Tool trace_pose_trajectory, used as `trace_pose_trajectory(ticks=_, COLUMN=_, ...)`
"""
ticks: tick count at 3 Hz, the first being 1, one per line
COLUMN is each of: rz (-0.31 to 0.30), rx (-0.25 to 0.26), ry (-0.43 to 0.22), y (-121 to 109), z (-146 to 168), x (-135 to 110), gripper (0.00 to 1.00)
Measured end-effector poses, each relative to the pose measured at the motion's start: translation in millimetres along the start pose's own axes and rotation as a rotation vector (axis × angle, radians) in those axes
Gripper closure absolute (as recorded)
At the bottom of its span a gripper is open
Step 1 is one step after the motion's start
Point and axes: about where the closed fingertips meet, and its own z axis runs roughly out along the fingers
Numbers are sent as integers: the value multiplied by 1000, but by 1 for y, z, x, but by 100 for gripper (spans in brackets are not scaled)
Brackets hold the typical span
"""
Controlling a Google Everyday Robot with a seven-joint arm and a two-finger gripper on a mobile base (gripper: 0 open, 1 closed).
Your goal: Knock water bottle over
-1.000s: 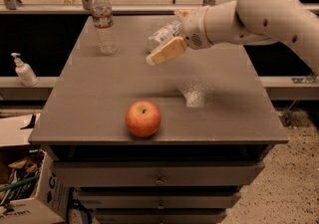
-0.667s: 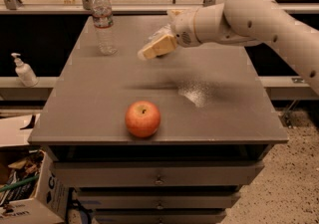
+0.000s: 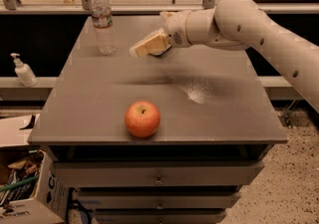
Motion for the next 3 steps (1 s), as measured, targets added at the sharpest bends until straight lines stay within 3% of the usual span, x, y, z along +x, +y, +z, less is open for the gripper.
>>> trace_pose_trajectory(ticks=1, rz=13, rx=-5, ry=-41, y=6, z=8, x=-6, gripper=0)
trace_pose_trajectory(ticks=3, rz=12, rx=16, ry=-102, y=9, z=65, x=-26, gripper=0)
